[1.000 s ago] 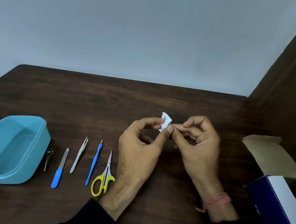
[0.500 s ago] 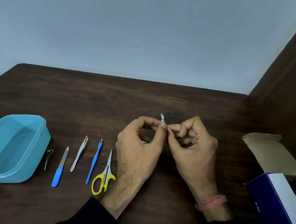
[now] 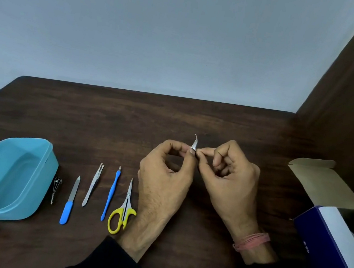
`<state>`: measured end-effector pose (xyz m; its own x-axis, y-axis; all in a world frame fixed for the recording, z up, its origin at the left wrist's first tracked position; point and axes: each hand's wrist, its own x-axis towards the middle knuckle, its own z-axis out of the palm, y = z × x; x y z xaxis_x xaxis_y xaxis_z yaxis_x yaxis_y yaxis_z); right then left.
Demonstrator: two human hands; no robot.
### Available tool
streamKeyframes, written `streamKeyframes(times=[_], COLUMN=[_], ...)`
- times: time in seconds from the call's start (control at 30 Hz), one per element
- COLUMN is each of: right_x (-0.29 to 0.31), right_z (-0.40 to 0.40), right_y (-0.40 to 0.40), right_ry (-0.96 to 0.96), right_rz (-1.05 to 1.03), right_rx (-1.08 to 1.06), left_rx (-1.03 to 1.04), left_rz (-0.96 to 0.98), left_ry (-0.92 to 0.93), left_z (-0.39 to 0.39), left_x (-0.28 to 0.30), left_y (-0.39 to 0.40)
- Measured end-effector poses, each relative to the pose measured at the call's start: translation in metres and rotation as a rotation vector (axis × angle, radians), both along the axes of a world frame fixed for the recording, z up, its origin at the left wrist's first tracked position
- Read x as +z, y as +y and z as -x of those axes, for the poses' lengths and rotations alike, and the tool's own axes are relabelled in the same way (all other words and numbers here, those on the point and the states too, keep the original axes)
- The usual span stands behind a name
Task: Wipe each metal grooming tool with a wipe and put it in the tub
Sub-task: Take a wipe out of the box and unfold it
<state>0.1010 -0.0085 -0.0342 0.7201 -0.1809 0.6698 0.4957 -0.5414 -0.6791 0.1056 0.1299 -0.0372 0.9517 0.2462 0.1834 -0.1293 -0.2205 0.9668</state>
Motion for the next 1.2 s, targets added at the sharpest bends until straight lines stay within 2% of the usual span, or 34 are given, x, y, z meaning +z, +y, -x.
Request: streamKeyframes(times=[0.13,0.3,0.53,0.73,1.2], right_x=[-0.003,-0.004,-0.011,-0.014,-0.008], right_z=[-0.001,-0.003,-0.009,-0.013,-0.012], right_y=[0.0,-0.002,-0.007,-0.01,-0.01], right_ry=[-0.062,-0.051,0.092,0.168,0.289], right_rz=[0.055,0.01,-0.166,-0.211,-0.381], right_rx=[-0.045,-0.055,0.044,0.072,0.259], left_rx=[-0.003,-0.049,-0.147,-0.193,-0.159], left_rz=[0.016,-0.014,0.234,0.142,0.237], left_ry=[0.043,-0.093,-0.072,-0.103,-0.093], left_z=[0.0,0.003,-0.001,-0.005,-0.007], left_x=[0.001,0.004,-0.003,-0.006,-0.007], left_y=[-0.001,-0.004,0.0,0.001,0.003])
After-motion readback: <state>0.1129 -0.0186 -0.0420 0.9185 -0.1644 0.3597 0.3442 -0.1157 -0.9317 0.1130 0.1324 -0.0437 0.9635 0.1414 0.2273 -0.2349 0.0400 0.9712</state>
